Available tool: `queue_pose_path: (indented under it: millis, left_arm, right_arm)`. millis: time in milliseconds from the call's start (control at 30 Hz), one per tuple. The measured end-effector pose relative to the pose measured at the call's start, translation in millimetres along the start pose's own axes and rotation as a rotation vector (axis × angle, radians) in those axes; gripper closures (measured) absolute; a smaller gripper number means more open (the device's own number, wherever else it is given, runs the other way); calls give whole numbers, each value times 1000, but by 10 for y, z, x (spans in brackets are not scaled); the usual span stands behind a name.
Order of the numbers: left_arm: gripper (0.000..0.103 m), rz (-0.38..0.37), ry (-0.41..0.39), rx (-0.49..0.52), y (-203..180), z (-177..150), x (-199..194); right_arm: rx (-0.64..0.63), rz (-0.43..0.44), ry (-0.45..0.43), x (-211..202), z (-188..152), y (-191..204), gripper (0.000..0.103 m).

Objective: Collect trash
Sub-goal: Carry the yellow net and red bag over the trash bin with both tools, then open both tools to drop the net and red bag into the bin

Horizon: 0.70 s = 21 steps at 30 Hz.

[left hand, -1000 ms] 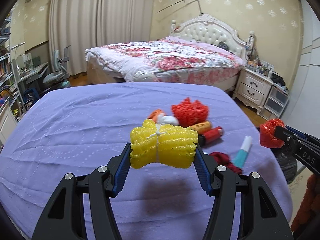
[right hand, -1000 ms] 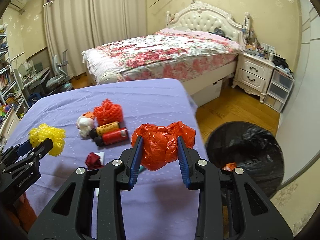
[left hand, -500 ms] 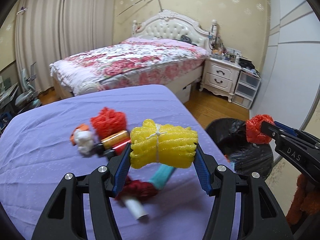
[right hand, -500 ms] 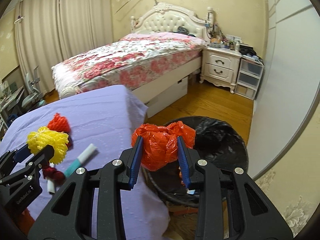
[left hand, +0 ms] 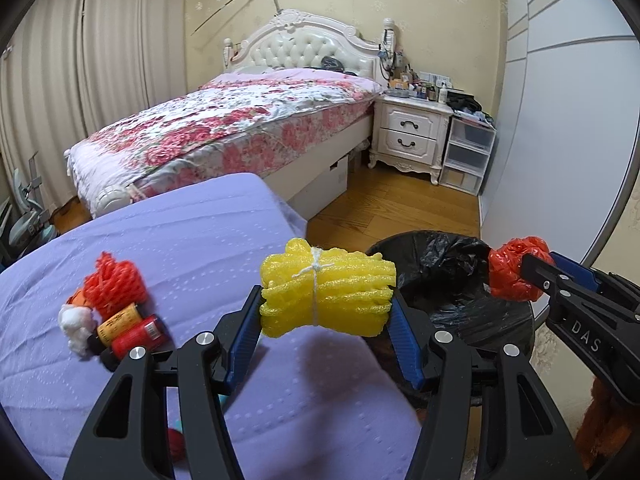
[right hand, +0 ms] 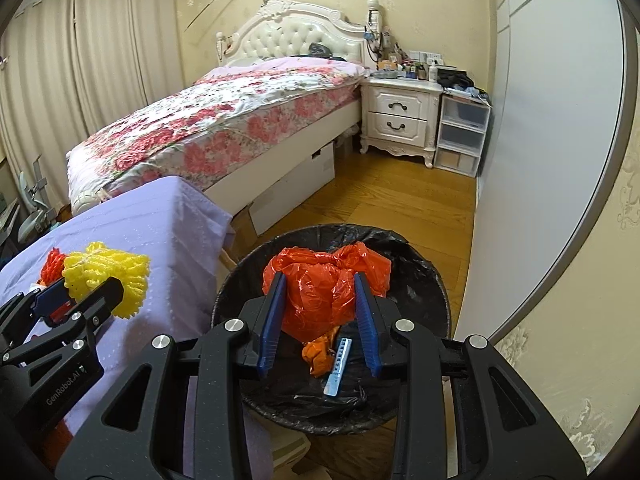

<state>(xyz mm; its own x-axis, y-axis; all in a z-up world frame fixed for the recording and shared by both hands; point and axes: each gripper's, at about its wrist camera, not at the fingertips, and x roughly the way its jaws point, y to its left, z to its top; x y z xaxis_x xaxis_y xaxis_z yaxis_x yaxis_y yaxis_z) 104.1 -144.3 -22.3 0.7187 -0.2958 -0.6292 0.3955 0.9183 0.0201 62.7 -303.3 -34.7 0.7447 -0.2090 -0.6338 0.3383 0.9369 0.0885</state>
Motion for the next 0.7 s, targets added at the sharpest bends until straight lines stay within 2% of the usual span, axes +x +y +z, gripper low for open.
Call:
queue_pose_path:
  millis: [367,700]
  left_arm:
    - [45,-2,25,51,-255,128,317]
    - [43,5,18,94,-422,152,442]
  right_arm:
    - [36,-7,18,213,38,-161,69]
    - [76,-22,29,340,66,-322,68]
